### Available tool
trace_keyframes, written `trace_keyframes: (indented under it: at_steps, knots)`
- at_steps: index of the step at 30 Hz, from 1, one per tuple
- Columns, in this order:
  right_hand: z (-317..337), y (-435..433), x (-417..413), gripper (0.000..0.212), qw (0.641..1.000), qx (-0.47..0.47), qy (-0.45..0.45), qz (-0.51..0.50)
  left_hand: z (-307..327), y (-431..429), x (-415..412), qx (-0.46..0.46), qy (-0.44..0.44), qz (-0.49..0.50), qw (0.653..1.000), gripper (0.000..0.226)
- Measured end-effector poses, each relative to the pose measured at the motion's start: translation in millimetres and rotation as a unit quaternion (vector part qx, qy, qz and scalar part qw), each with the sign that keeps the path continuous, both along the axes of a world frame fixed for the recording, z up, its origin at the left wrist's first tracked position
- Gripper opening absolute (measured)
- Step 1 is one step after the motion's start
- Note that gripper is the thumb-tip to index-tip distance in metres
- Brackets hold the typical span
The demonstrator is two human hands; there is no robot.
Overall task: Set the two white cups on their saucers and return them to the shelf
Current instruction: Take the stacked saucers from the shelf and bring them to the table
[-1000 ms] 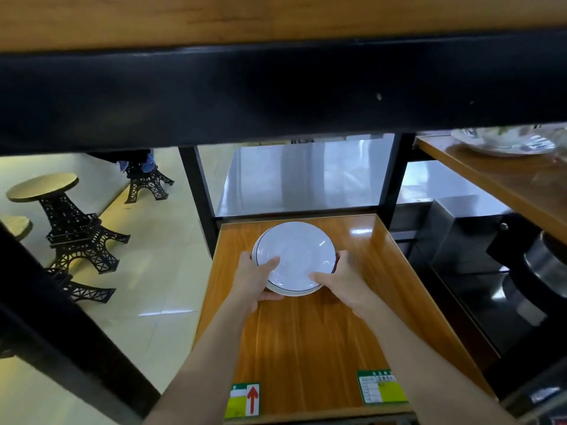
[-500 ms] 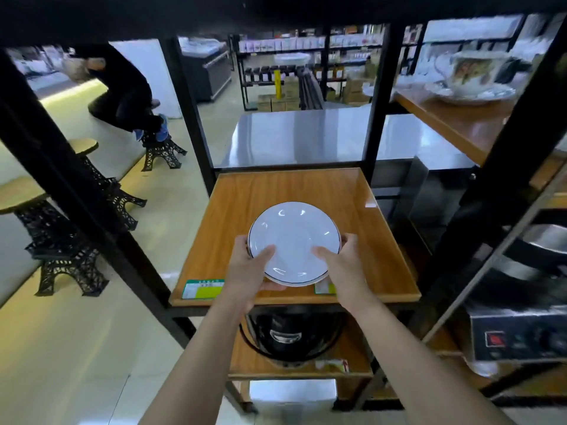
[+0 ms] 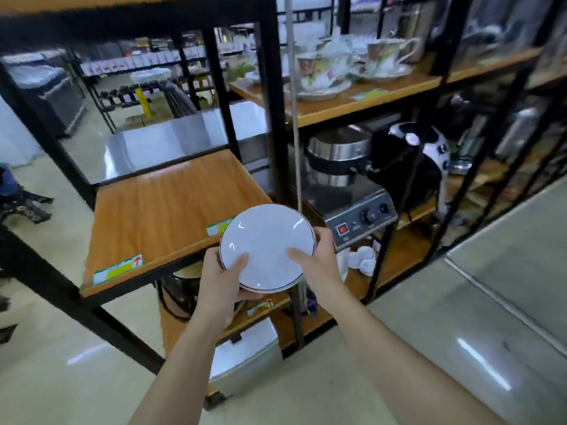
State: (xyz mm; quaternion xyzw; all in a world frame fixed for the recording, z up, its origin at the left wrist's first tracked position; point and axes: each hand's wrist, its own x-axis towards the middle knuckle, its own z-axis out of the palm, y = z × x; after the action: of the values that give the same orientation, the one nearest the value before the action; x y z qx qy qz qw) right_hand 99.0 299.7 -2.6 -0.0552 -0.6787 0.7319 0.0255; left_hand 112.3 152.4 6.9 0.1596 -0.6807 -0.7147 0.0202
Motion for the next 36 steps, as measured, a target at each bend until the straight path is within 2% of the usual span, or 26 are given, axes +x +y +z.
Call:
trace_keyframes:
  at_steps: [3, 7, 10, 14, 17, 21, 28, 31, 36]
  knots:
    - [0, 55, 47, 0.046, 0.997, 0.008, 0.007, -0.076, -2, 54, 23, 0.002, -0.003, -0.073, 0.997, 0.023]
    - [3, 140, 110, 0.043, 0.98, 0.032, 0.009, -0.198, 0, 144, 59, 0.003, -0.009, -0.179, 0.984, 0.03]
    - [6, 201, 160, 0.041, 0.967, 0.003, -0.005, -0.255, 4, 212, 84, 0.018, 0.001, -0.264, 0.964, 0.019]
    - [0, 274, 217, 0.053, 0.941, -0.003, -0.009, -0.337, -3, 296, 113, 0.013, 0.013, -0.354, 0.935, 0.018]
    - [-9, 332, 257, 0.053, 0.918, 0.004, -0.011, -0.395, -8, 367, 139, 0.007, 0.015, -0.41, 0.912, 0.017]
    - [-22, 413, 313, 0.043, 0.894, 0.001, -0.011, -0.448, -10, 462, 182, 0.005, 0.007, -0.48, 0.877, 0.02]
    - [-45, 529, 399, 0.048, 0.853, 0.033, -0.052, -0.518, -32, 602, 246, -0.005, -0.058, -0.557, 0.829, 0.019]
    - [-56, 564, 427, 0.05, 0.835, 0.037, -0.077, -0.544, -44, 647, 267, -0.025, -0.071, -0.586, 0.807, 0.019]
    - [-82, 614, 457, 0.038, 0.8, 0.035, -0.15, -0.581, -62, 711, 291, -0.056, -0.126, -0.625, 0.768, 0.014]
